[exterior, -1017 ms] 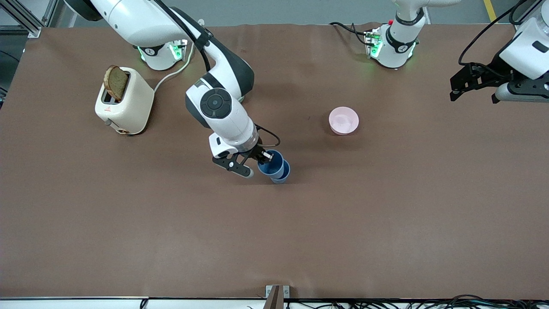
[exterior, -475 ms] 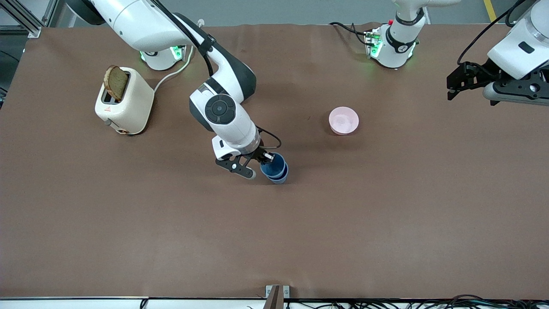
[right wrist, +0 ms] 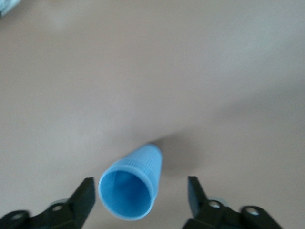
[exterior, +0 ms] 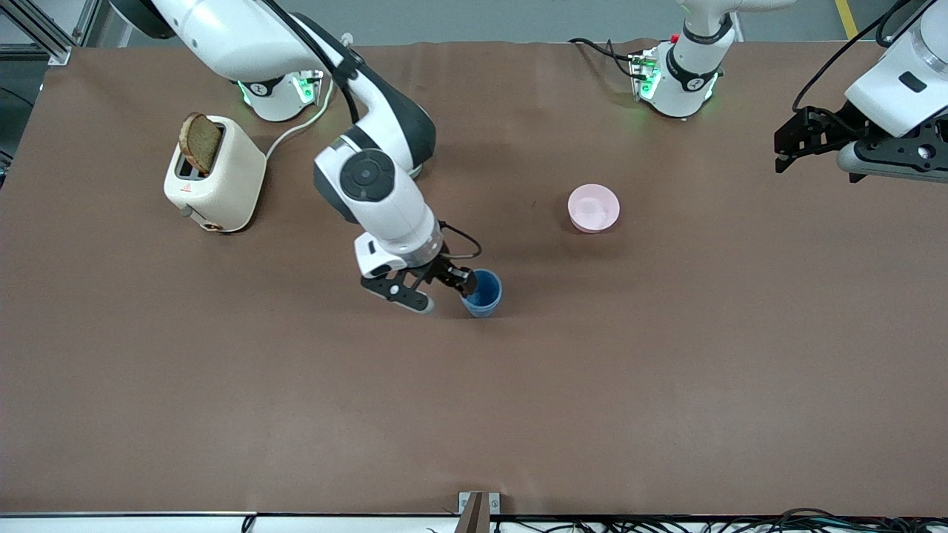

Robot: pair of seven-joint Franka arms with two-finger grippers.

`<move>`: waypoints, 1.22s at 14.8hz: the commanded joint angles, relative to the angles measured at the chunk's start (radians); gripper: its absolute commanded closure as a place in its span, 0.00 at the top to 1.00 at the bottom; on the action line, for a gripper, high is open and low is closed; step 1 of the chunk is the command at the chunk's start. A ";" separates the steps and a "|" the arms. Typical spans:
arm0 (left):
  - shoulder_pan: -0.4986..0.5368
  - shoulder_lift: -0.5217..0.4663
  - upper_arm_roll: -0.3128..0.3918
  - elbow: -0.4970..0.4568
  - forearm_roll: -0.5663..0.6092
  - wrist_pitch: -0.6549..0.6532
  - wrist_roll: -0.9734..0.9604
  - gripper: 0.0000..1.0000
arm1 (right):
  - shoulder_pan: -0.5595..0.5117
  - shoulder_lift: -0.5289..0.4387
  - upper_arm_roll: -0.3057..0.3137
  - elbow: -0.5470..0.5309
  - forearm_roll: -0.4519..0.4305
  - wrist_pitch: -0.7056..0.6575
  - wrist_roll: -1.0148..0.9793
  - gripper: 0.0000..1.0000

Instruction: Stack blue cups with both arms

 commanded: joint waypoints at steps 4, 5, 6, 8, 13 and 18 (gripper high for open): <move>0.008 -0.025 -0.007 -0.012 0.008 0.002 0.002 1.00 | -0.234 -0.281 -0.015 -0.036 -0.089 -0.368 -0.359 1.00; 0.008 -0.025 -0.007 -0.011 0.008 0.002 0.003 1.00 | -0.238 -0.312 -0.067 -0.038 -0.088 -0.402 -0.424 1.00; 0.009 -0.025 -0.003 -0.011 0.008 0.002 0.002 1.00 | -0.235 -0.344 -0.145 -0.041 -0.077 -0.421 -0.499 1.00; 0.015 -0.025 0.000 -0.009 0.008 0.002 0.014 1.00 | -0.248 -0.390 -0.233 -0.052 -0.011 -0.448 -0.654 1.00; 0.029 -0.023 0.000 -0.009 0.005 0.002 0.018 1.00 | -0.253 -0.545 -0.461 -0.105 0.119 -0.505 -0.996 1.00; 0.035 -0.023 0.000 -0.009 0.006 0.001 0.026 1.00 | -0.293 -0.552 -0.485 -0.090 0.191 -0.528 -1.056 1.00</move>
